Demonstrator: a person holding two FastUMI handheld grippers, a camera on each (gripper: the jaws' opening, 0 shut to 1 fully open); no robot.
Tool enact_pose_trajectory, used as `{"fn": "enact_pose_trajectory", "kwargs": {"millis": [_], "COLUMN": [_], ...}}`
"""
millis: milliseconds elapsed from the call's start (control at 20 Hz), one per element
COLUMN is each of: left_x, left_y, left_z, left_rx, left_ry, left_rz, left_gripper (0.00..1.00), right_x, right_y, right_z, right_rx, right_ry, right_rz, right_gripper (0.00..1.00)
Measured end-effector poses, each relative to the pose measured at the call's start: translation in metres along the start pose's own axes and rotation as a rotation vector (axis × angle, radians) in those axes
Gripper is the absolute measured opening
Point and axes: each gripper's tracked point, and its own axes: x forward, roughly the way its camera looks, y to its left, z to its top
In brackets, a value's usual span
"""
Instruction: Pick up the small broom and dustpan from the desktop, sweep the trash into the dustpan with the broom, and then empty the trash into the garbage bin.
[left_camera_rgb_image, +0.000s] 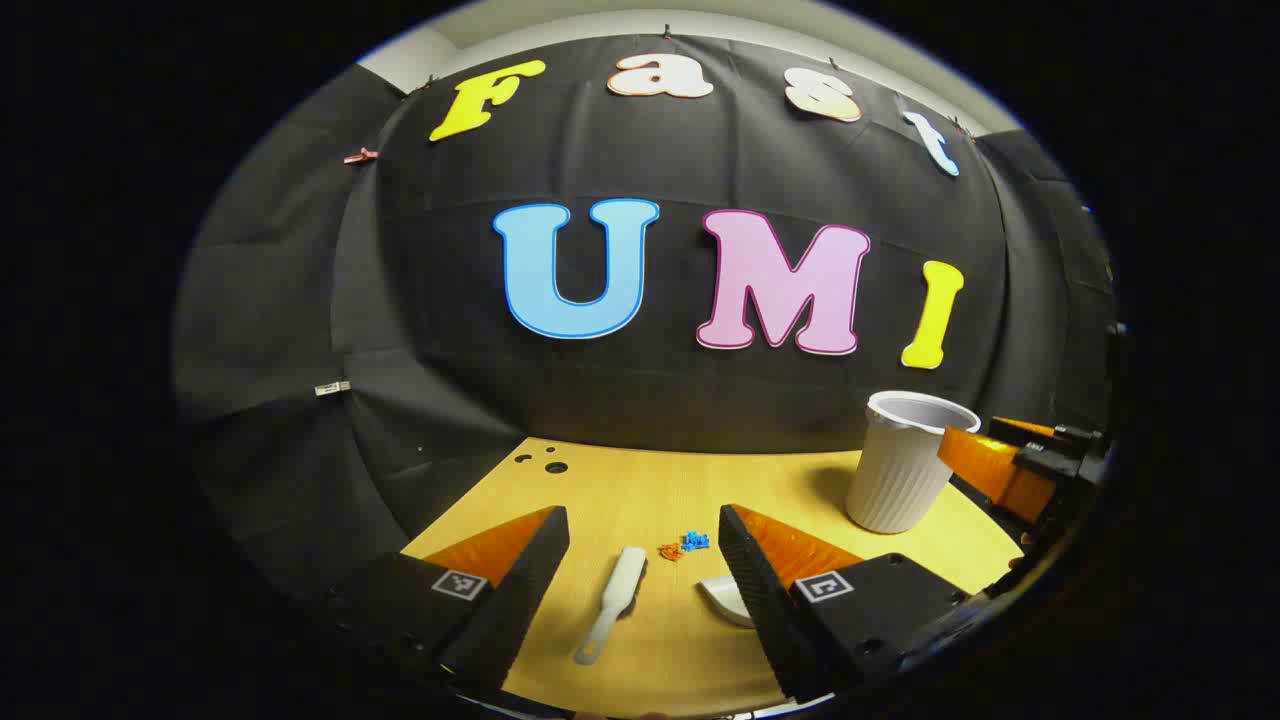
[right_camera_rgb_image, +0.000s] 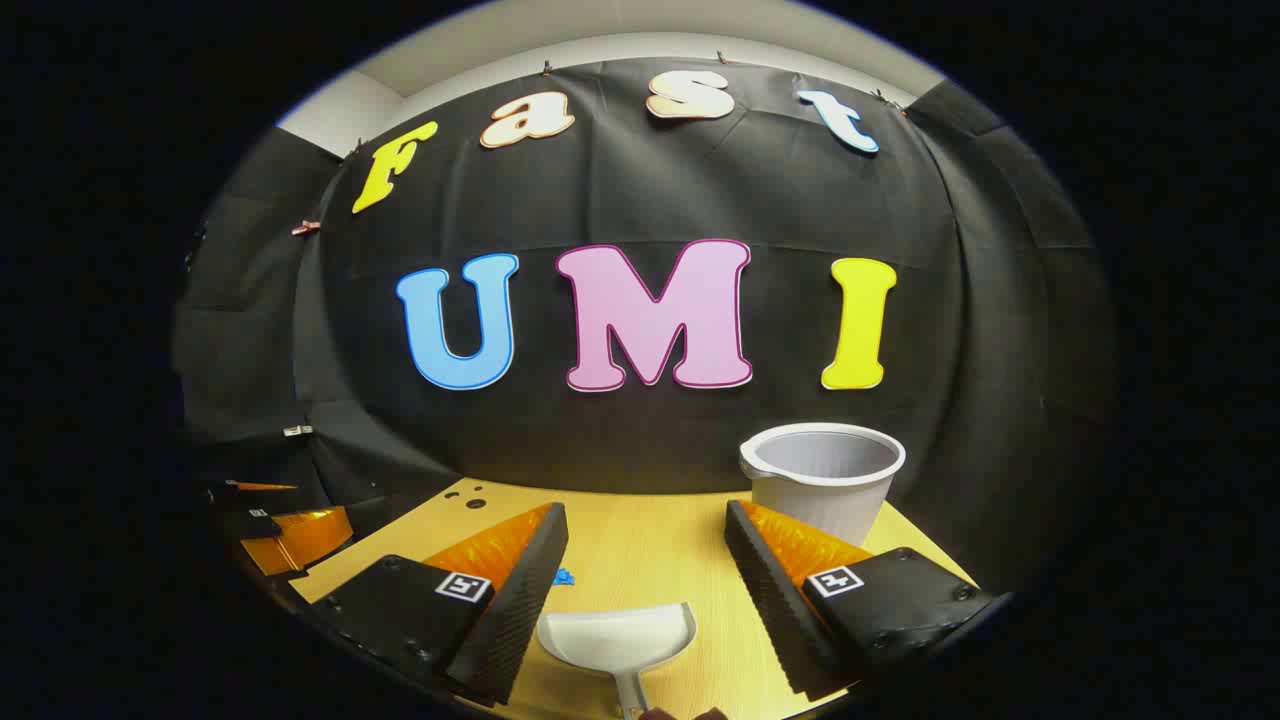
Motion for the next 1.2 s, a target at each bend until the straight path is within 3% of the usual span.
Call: {"fn": "enact_pose_trajectory", "kwargs": {"millis": [100,500,1200], "left_x": [0.003,0.014,0.035], "left_y": [0.001,0.018,0.025], "left_z": [0.002,-0.023,-0.072], "left_rx": [-0.007,-0.026,-0.029], "left_ry": [-0.01,0.062,0.218], "left_rz": [-0.042,-0.091,-0.085], "left_gripper": [0.96,0.96,0.96], "right_x": [-0.002,-0.006,0.001], "right_y": [0.006,0.01,0.023], "right_z": [-0.001,-0.021,-0.043], "right_rx": [-0.002,0.006,-0.016], "right_ry": [-0.001,0.072,0.141], "right_rz": [-0.009,-0.048,-0.019], "right_gripper": [0.99,0.99,0.99]}}
